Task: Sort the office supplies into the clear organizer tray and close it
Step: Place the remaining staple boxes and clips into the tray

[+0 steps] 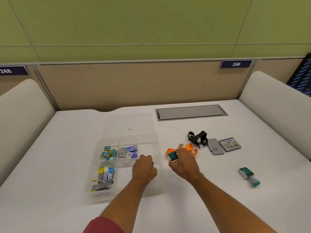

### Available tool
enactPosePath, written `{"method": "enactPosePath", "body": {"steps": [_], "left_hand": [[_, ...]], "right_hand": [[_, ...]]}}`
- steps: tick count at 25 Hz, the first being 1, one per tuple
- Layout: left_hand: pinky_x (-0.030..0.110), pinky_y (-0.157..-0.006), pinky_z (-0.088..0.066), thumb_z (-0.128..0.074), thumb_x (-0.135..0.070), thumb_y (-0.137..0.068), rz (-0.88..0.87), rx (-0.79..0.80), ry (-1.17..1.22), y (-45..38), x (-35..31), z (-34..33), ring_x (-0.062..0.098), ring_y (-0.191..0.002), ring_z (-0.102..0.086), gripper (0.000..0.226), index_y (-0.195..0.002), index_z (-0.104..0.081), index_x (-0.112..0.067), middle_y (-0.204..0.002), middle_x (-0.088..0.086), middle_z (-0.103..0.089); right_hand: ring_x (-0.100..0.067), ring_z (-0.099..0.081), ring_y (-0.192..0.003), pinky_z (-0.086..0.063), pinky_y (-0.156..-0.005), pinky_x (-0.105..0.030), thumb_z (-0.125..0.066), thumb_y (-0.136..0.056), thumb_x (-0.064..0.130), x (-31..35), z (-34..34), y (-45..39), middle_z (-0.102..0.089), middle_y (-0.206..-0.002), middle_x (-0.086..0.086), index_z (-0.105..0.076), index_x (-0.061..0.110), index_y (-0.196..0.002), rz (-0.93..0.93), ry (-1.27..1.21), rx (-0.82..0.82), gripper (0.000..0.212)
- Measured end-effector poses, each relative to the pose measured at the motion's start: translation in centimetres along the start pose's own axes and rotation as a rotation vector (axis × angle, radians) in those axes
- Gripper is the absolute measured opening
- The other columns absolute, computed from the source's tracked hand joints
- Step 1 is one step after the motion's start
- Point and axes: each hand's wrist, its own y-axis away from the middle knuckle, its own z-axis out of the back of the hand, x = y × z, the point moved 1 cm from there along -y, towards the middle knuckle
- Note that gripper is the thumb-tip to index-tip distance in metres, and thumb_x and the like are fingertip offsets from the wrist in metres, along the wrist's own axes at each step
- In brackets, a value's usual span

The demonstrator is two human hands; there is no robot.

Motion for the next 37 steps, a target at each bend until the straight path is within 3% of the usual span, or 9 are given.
{"method": "enactPosePath", "body": {"steps": [7,11,14,18,22,27,32,37], "left_hand": [[0.027,-0.072,-0.049,-0.068,-0.040,-0.081,-0.071,0.139,-0.136,-0.9,-0.2,-1.5,0.022,-0.093,-0.064,0.039,-0.110,-0.063,-0.015,-0.108,0.005,-0.063],[0.029,-0.070,-0.044,-0.060,-0.052,-0.083,-0.159,0.061,-0.174,-1.2,-0.1,-0.3,0.023,-0.095,-0.062,0.046,-0.111,-0.060,-0.015,-0.108,0.006,-0.060],[0.032,-0.071,-0.041,-0.052,-0.058,-0.086,-0.217,-0.043,-0.223,-1.4,1.0,0.8,0.025,-0.099,-0.059,0.051,-0.114,-0.056,-0.015,-0.113,0.007,-0.055],[0.046,-0.097,-0.036,-0.041,-0.061,-0.087,-0.213,-0.121,-0.329,-1.7,3.8,1.5,0.030,-0.122,-0.045,0.058,-0.123,-0.052,-0.016,-0.132,0.011,-0.048],[0.048,-0.099,-0.033,-0.037,-0.060,-0.086,-0.168,-0.139,-0.348,-1.4,6.0,2.0,0.031,-0.123,-0.040,0.062,-0.127,-0.049,-0.015,-0.136,0.013,-0.043],[0.051,-0.108,-0.027,-0.035,-0.060,-0.088,-0.133,-0.075,-0.326,-0.8,7.4,1.6,0.034,-0.135,-0.031,0.065,-0.135,-0.042,-0.016,-0.148,0.016,-0.033],[0.053,-0.114,-0.017,-0.033,-0.061,-0.089,-0.150,-0.018,-0.294,-0.5,7.8,1.2,0.036,-0.143,-0.019,0.072,-0.144,-0.030,-0.016,-0.157,0.015,-0.021],[0.051,-0.117,-0.007,-0.031,-0.063,-0.089,-0.190,-0.026,-0.249,-0.6,7.5,1.3,0.034,-0.147,-0.007,0.079,-0.151,-0.013,-0.017,-0.160,0.015,-0.008]], "right_hand": [[-0.020,-0.057,-0.106,-0.050,-0.086,-0.030,-0.062,-0.084,0.041,0.7,-0.4,-0.2,-0.061,-0.117,-0.006,-0.056,0.014,-0.122,-0.011,0.016,0.002,0.047],[-0.021,-0.057,-0.111,-0.049,-0.090,-0.033,-0.061,-0.083,0.043,2.1,-0.5,-0.6,-0.062,-0.120,-0.008,-0.053,0.017,-0.133,0.019,-0.013,0.021,0.056],[-0.021,-0.059,-0.105,-0.049,-0.084,-0.033,-0.060,-0.081,0.046,3.6,-0.6,-0.9,-0.064,-0.115,-0.007,-0.058,0.023,-0.128,0.042,0.005,0.041,0.052],[-0.020,-0.063,-0.095,-0.051,-0.071,-0.030,-0.060,-0.079,0.052,5.6,-1.3,-1.0,-0.068,-0.106,-0.003,-0.060,0.024,-0.118,0.053,0.046,0.070,0.047],[-0.019,-0.062,-0.097,-0.043,-0.061,-0.024,-0.062,-0.079,0.054,6.8,-2.4,-0.6,-0.069,-0.107,-0.004,-0.055,0.025,-0.118,0.094,0.104,0.147,0.048],[-0.023,-0.052,-0.104,-0.041,-0.069,-0.027,-0.064,-0.081,0.050,7.0,-3.9,0.3,-0.060,-0.100,-0.008,-0.051,0.025,-0.119,0.120,0.288,0.259,0.048],[-0.024,-0.047,-0.111,-0.043,-0.087,-0.034,-0.057,-0.086,0.046,7.1,-4.5,0.0,-0.062,-0.115,-0.007,-0.054,0.018,-0.120,0.200,0.422,0.231,0.044],[-0.025,-0.042,-0.119,-0.040,-0.099,-0.038,-0.055,-0.085,0.046,6.6,-4.1,0.1,-0.054,-0.131,-0.007,-0.050,0.017,-0.132,0.247,0.434,0.159,0.056]]}}
